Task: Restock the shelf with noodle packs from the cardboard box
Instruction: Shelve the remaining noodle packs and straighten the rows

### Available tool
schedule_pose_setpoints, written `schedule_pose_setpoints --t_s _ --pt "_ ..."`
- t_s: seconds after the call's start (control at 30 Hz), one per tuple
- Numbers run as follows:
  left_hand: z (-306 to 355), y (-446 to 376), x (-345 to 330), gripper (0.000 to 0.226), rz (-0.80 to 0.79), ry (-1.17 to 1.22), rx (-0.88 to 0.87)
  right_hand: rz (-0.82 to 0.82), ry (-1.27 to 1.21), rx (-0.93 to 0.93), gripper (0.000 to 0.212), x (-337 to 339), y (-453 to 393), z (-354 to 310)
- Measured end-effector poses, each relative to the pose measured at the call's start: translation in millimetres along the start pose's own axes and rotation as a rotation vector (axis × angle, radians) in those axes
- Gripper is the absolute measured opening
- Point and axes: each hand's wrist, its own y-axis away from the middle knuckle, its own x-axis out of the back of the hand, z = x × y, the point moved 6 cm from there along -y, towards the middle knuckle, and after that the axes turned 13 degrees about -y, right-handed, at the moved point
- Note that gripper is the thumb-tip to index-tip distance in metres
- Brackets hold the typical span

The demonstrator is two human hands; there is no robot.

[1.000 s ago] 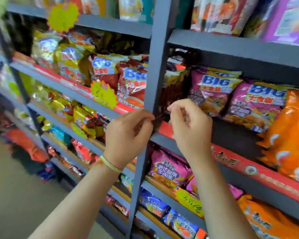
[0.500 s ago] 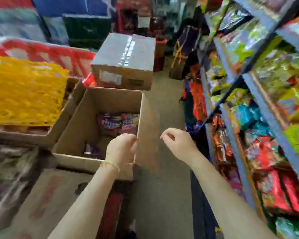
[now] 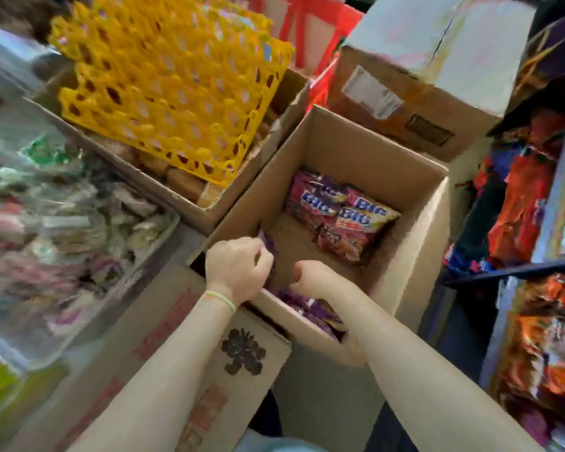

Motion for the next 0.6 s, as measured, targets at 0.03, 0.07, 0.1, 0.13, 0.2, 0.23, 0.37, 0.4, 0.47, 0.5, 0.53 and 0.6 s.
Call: schedule_pose_setpoints --t_s 0.03,0.07,0.1,0.13,0.2,0.23,0.37,0.4,0.47,0.5,0.53,0.6 --pt "2.2 -1.2 2.3 0.034 0.037 0.023 -0.009 -0.023 0.049 -0.037 0.031 -8.0 -9.2 4.6" --pt "2.5 -2.5 4.1 0.033 0.073 0.045 -0.009 -0.030 0.069 -0.086 0.035 -14.3 -17.8 12.1" --pt "1.8 -3.4 5.3 0.033 0.101 0.058 -0.011 -0.016 0.077 -0.130 0.043 -17.9 -24.5 20.2" --pt "1.1 -3.9 5.1 0.033 0.112 0.066 -0.019 -0.007 0.084 -0.171 0.054 -21.4 -30.1 28.7" --pt "0.1 -4.9 0.0 0.032 0.117 0.075 -0.046 -0.045 0.130 -0.228 0.081 -28.9 -38.0 42.1" --pt "-0.1 -5.6 -2.6 0.031 0.117 0.080 -0.052 -0.062 0.162 -0.237 0.085 -31.6 -41.0 45.5" --pt "4.8 -11.7 -2.4 0.031 0.126 0.105 -0.075 0.019 0.191 -0.185 0.041 -29.6 -52.2 47.6" --pt "5.4 -13.3 -2.5 0.032 0.124 0.103 -0.076 0.062 0.166 -0.181 0.033 -24.9 -53.1 47.7" --pt "6.0 -16.3 -3.3 0.032 0.112 0.081 -0.074 0.132 0.080 -0.189 0.023 -13.1 -54.4 47.6" --pt "6.5 -17.4 -3.3 0.032 0.103 0.067 -0.070 0.162 0.019 -0.192 0.021 -6.0 -53.9 46.3" --pt "7.2 -18.4 -2.8 0.032 0.094 0.053 -0.066 0.193 -0.045 -0.185 0.022 1.4 -53.4 44.3" --pt "7.8 -20.1 -1.0 0.030 0.065 0.027 -0.051 0.234 -0.158 -0.147 0.030 16.1 -50.5 37.6"
